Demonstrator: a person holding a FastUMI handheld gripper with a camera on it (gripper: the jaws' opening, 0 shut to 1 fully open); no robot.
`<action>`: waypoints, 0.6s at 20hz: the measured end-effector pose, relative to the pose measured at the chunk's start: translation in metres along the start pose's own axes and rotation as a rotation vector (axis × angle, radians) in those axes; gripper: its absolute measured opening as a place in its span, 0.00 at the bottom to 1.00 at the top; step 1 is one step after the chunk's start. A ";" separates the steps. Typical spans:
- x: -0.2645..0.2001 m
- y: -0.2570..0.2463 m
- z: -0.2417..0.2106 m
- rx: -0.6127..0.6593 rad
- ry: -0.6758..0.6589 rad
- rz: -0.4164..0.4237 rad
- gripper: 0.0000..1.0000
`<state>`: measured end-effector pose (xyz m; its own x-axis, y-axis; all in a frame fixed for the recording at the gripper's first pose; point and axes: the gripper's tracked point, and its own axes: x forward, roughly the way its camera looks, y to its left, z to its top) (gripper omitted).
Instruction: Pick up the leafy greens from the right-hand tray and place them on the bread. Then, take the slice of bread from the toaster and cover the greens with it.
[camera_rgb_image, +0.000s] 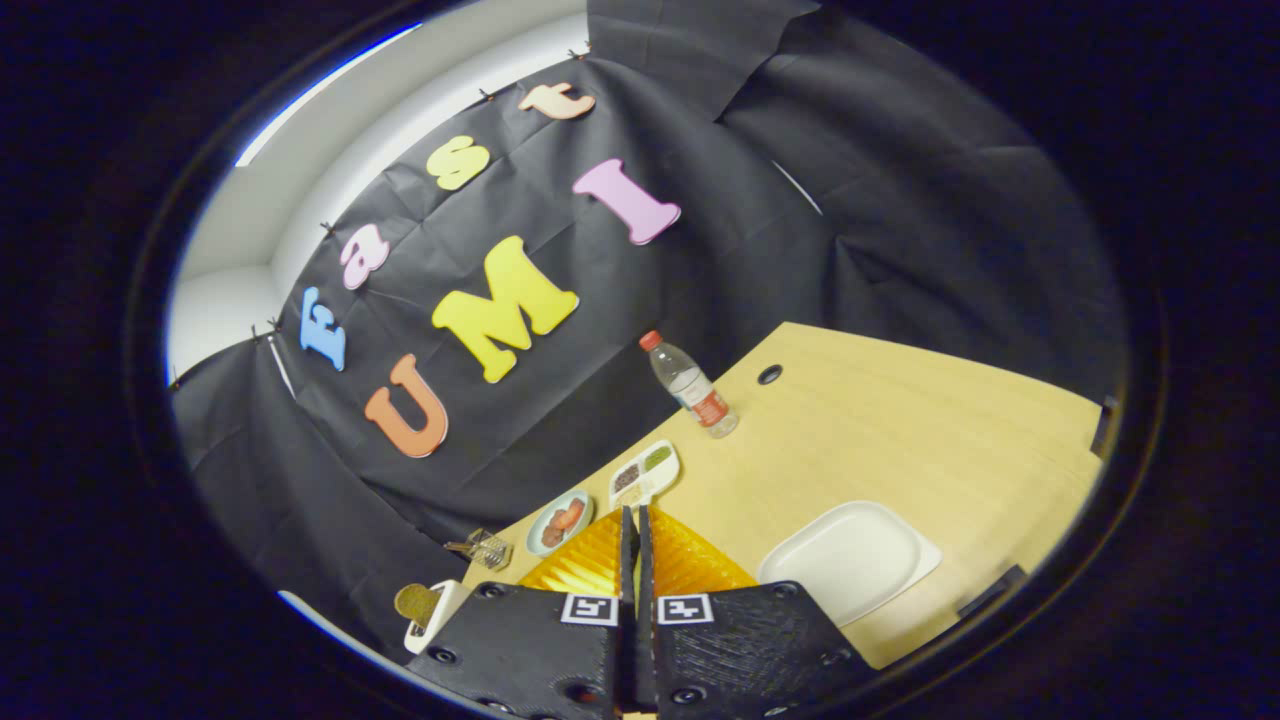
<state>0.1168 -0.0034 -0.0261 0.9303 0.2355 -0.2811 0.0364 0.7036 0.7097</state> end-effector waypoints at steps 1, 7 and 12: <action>0.005 0.014 -0.012 -0.002 0.013 0.016 0.00; 0.032 0.090 -0.087 0.021 0.093 0.112 0.00; 0.051 0.116 -0.145 0.083 0.166 0.154 0.00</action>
<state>0.1155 0.1871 -0.0519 0.8546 0.4476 -0.2632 -0.0651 0.5952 0.8009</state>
